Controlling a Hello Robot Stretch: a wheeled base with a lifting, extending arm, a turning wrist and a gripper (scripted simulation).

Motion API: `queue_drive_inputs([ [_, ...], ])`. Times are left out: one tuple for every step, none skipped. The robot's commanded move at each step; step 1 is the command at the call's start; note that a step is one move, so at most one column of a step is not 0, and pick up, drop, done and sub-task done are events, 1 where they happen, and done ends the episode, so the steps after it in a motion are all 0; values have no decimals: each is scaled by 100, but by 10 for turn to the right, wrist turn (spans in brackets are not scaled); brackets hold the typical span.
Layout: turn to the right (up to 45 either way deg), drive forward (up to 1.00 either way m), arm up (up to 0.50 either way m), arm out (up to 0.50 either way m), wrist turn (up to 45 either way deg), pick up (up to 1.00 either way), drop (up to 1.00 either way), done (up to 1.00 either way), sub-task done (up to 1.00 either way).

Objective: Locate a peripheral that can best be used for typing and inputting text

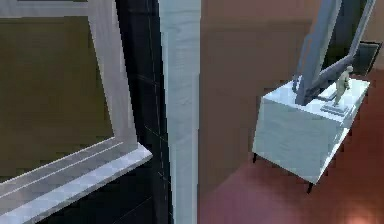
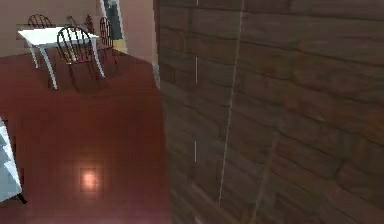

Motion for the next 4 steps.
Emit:
queue_drive_inputs([
  [450, 0, 0, 0, 0, 0, 0, 0, 0],
  [0, 60, 0, 0, 0, 0, 0, 0, 0],
  [150, 0, 0, 0, 0, 0, 0, 0, 0],
  [0, 85, 0, 0, 0, 0, 0, 0, 0],
])
